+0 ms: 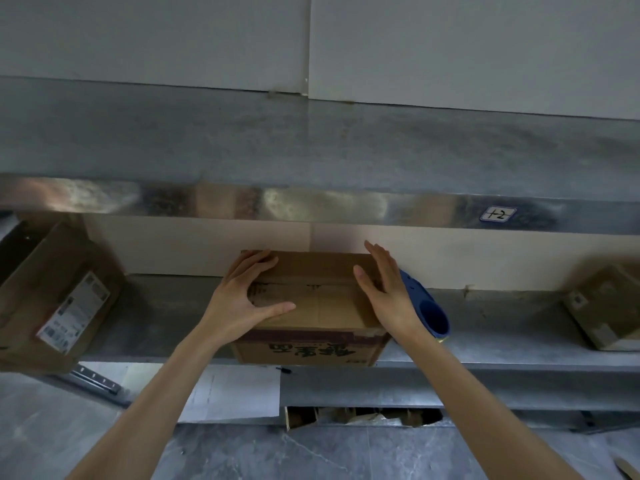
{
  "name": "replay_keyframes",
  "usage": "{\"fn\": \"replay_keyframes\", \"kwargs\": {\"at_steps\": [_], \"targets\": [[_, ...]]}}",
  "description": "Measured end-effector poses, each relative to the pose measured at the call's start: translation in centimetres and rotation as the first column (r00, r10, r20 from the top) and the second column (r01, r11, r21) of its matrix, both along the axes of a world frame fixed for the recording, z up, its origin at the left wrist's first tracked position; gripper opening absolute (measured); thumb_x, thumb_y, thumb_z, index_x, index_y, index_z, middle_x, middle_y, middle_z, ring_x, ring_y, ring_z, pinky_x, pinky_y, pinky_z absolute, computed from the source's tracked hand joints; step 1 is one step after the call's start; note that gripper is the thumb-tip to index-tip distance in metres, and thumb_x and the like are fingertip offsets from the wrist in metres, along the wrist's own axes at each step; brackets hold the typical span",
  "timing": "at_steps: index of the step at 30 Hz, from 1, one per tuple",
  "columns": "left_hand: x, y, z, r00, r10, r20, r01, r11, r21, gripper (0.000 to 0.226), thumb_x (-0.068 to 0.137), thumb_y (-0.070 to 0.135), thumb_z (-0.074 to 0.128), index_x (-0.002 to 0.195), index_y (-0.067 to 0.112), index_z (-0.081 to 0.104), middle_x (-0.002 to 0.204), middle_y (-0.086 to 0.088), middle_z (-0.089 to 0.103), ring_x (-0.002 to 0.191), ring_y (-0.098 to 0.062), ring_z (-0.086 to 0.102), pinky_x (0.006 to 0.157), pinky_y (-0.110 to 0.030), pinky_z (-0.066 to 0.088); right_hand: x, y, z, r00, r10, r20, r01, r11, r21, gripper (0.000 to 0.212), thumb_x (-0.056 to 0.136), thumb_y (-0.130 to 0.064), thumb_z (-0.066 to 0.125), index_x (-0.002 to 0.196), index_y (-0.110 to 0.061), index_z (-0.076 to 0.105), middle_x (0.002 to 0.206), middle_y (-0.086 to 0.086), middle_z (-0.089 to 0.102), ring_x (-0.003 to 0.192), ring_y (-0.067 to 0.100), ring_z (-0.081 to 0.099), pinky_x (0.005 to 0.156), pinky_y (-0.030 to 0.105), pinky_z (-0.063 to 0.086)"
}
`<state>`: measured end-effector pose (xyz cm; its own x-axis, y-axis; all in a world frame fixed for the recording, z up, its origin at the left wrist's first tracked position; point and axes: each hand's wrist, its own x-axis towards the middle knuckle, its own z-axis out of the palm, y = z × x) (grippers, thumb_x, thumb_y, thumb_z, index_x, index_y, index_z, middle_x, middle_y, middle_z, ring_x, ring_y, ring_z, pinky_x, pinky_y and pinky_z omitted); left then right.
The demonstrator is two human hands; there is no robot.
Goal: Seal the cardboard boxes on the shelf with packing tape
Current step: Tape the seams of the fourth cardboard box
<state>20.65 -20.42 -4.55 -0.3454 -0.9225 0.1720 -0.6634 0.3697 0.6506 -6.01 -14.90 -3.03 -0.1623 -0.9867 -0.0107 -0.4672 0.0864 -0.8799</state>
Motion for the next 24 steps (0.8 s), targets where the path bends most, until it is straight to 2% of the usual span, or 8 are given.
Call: {"fn": "replay_keyframes", "kwargs": {"at_steps": [4, 6, 7, 9, 11, 12, 18, 24], "targets": [[0.2, -0.1, -0.2, 0.999, -0.023, -0.025, 0.024, 0.999, 0.025, 0.094, 0.061, 0.088, 0.057, 0.142, 0.042, 0.044, 0.153, 0.027, 0.029, 0.147, 0.002, 0.012, 0.118, -0.034, 0.016, 0.2, 0.0, 0.3, 0.998, -0.022, 0.053, 0.021, 1.0, 0.02, 0.061, 0.094, -0.054, 0.047, 0.148, -0.045, 0.023, 0.161, -0.017, 0.012, 0.147, 0.007, 0.013, 0.114, 0.027, 0.021], [0.2, 0.1, -0.2, 0.999, -0.031, 0.018, 0.031, 0.999, -0.022, 0.092, 0.066, 0.09, 0.05, 0.144, 0.041, 0.042, 0.156, 0.025, 0.027, 0.15, -0.001, 0.008, 0.12, -0.039, 0.011, 0.2, -0.1, 0.3, 1.0, -0.005, 0.006, 0.005, 1.0, 0.028, 0.066, 0.09, -0.06, 0.045, 0.15, -0.043, 0.022, 0.161, -0.02, 0.005, 0.149, 0.007, 0.003, 0.12, 0.035, 0.017], [0.1, 0.2, -0.2, 0.997, -0.035, 0.062, 0.04, 0.996, -0.078, 0.089, 0.071, 0.089, 0.046, 0.146, 0.039, 0.042, 0.158, 0.023, 0.025, 0.151, -0.002, 0.005, 0.122, -0.044, 0.007, 0.1, -0.1, 0.2, 0.998, 0.016, -0.062, -0.014, 1.0, 0.024, 0.069, 0.089, -0.063, 0.042, 0.151, -0.042, 0.021, 0.161, -0.021, -0.001, 0.149, 0.006, -0.007, 0.123, 0.039, 0.01], [0.1, 0.5, 0.1, 0.981, -0.049, 0.19, 0.093, 0.968, -0.232, 0.081, 0.084, 0.082, 0.037, 0.149, 0.034, 0.04, 0.161, 0.018, 0.022, 0.153, -0.008, 0.002, 0.122, -0.052, 0.002, 0.0, -0.1, -0.2, 0.935, 0.075, -0.347, -0.086, 0.996, -0.017, 0.072, 0.092, -0.072, 0.029, 0.154, -0.039, 0.015, 0.161, -0.019, -0.011, 0.146, 0.008, -0.023, 0.12, 0.041, -0.01], [0.1, 0.8, 0.4, 0.946, -0.072, 0.315, 0.179, 0.929, -0.325, 0.075, 0.093, 0.075, 0.028, 0.152, 0.03, 0.036, 0.163, 0.012, 0.021, 0.153, -0.012, 0.003, 0.122, -0.056, 0.006, -0.1, -0.1, -0.3, 0.761, 0.108, -0.639, -0.191, 0.98, -0.062, 0.071, 0.093, -0.072, 0.013, 0.155, -0.038, 0.009, 0.162, -0.014, -0.017, 0.145, 0.013, -0.029, 0.117, 0.043, -0.018], [0.2, 0.8, 0.5, 0.929, -0.093, 0.359, 0.22, 0.918, -0.33, 0.074, 0.095, 0.074, 0.026, 0.154, 0.03, 0.032, 0.164, 0.011, 0.019, 0.153, -0.013, 0.002, 0.123, -0.056, 0.009, -0.1, -0.1, -0.2, 0.696, 0.128, -0.707, -0.245, 0.967, -0.065, 0.069, 0.094, -0.069, 0.01, 0.155, -0.038, 0.007, 0.162, -0.013, -0.017, 0.145, 0.015, -0.029, 0.118, 0.045, -0.017], [0.4, 0.5, 0.8, 0.836, -0.229, 0.498, 0.369, 0.907, -0.202, 0.074, 0.095, 0.076, 0.018, 0.157, 0.037, 0.01, 0.165, 0.015, -0.001, 0.152, -0.007, -0.005, 0.125, -0.043, 0.005, -0.3, 0.0, 0.6, 0.594, 0.366, -0.716, -0.476, 0.878, 0.054, 0.058, 0.095, -0.067, 0.004, 0.151, -0.05, 0.0, 0.161, -0.02, -0.011, 0.146, 0.006, -0.023, 0.118, 0.03, -0.014], [0.3, 0.3, 0.9, 0.803, -0.229, 0.55, 0.358, 0.923, -0.138, 0.075, 0.092, 0.08, 0.01, 0.157, 0.041, 0.005, 0.164, 0.017, -0.005, 0.151, -0.005, -0.006, 0.125, -0.039, 0.002, -0.3, -0.5, 0.6, 0.48, 0.467, -0.742, -0.518, 0.834, 0.19, 0.06, 0.085, -0.075, -0.015, 0.142, -0.06, -0.013, 0.16, -0.02, -0.015, 0.146, 0.006, -0.024, 0.117, 0.032, -0.018]]}}
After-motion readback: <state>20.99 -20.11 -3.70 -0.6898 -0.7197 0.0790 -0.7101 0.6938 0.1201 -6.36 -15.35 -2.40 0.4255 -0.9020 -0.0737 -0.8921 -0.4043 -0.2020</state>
